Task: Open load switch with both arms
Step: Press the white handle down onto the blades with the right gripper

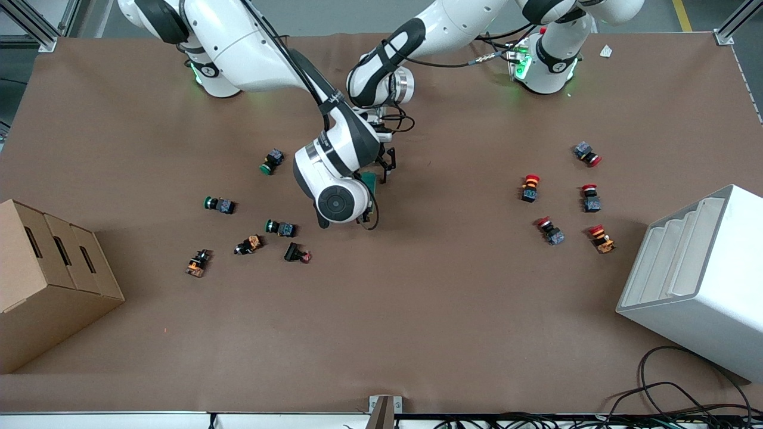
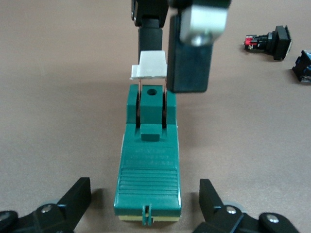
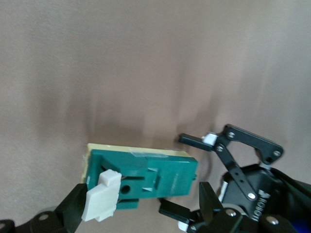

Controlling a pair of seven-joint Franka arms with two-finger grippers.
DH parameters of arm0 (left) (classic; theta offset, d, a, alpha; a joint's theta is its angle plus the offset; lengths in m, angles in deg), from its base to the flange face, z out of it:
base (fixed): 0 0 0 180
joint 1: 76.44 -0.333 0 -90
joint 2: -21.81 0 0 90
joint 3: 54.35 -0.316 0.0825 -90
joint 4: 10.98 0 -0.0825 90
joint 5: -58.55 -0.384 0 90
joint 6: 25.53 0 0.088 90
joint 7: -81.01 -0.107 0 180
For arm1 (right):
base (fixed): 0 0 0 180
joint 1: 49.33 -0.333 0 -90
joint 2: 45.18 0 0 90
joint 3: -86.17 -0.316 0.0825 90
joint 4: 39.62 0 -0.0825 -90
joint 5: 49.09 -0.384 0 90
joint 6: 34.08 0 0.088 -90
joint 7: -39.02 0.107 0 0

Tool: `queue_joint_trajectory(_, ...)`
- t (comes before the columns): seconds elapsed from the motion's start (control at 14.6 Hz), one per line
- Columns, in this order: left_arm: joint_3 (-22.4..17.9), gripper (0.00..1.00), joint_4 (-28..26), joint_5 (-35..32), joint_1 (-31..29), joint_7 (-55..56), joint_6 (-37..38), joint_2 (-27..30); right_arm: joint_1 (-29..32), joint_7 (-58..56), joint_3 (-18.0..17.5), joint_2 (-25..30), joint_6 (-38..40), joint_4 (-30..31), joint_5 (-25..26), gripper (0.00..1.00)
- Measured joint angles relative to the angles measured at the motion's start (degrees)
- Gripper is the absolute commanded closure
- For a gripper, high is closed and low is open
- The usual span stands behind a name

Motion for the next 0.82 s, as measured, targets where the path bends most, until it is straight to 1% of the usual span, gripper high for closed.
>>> queue_joint_trajectory(0.55, -0.01, 0.01, 0.02, -0.79, 0.51, 0.0, 1.24, -0.36, -0.05, 0.0, -0.12, 0.01, 6.5, -1.72, -0.8, 0.0)
queue_joint_trajectory(0.82, -0.03, 0.01, 0.02, -0.84, 0.57, 0.0, 1.32, -0.38, -0.12, 0.0, -0.15, 0.01, 7.7, -1.89, -0.8, 0.0)
